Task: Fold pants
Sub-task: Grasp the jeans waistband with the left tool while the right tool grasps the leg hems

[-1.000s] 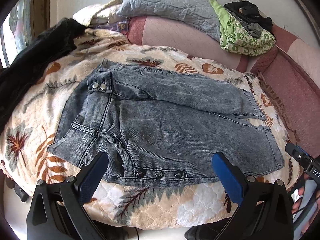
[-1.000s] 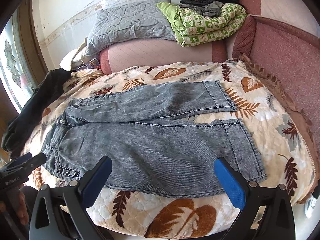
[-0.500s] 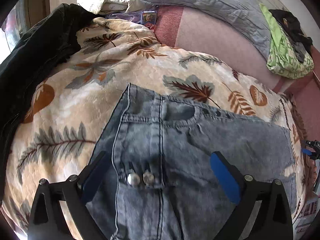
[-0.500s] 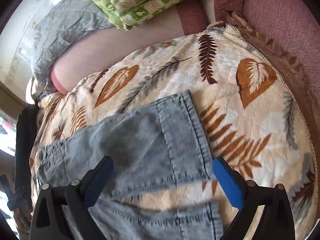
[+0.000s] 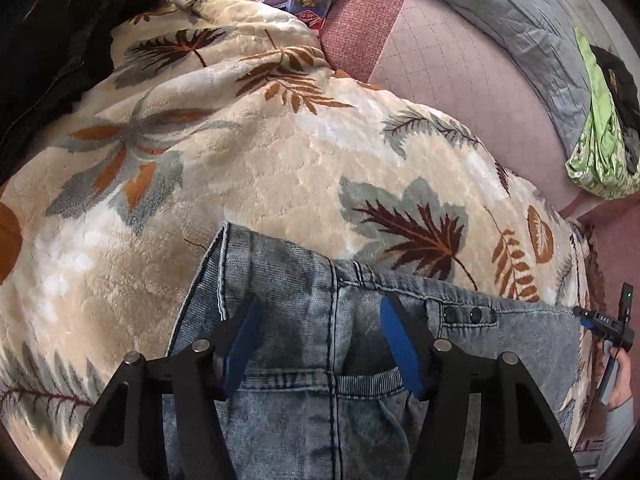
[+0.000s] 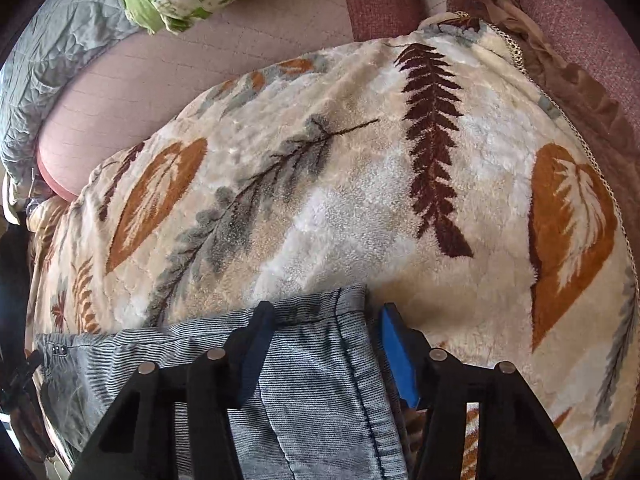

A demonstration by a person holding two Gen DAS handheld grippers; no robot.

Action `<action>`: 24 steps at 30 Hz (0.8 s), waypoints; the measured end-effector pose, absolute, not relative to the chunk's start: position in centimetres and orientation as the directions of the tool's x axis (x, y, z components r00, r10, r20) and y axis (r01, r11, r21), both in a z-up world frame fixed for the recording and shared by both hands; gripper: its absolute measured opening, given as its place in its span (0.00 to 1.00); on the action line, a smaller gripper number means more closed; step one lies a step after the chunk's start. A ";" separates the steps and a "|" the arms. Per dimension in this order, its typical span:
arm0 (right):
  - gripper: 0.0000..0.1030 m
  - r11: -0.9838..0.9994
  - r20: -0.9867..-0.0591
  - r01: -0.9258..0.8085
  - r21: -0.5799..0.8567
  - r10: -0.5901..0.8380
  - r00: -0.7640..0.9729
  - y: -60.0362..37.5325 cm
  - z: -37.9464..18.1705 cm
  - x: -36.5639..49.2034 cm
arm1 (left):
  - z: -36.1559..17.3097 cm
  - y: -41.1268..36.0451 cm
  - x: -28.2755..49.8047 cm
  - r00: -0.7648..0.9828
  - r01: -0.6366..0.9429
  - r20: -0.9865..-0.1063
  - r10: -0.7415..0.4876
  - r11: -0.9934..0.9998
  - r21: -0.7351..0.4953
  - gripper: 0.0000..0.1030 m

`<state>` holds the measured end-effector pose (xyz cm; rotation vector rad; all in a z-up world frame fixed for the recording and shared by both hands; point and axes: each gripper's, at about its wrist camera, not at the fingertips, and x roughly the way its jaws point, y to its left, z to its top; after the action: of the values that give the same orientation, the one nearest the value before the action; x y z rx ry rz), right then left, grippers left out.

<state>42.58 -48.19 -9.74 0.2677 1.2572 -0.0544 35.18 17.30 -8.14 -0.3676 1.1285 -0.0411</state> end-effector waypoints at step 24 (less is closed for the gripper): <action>0.54 0.965 -0.934 0.181 0.189 0.120 0.336 -48.4 -9.9 42.6 | -8.4 19.2 36.9 0.416 -0.221 -0.908 -0.059 0.962 -0.164 0.35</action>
<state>42.60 -48.39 -9.88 0.2797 1.2326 -0.0406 36.90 19.16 -8.45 -0.2755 1.1416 0.1030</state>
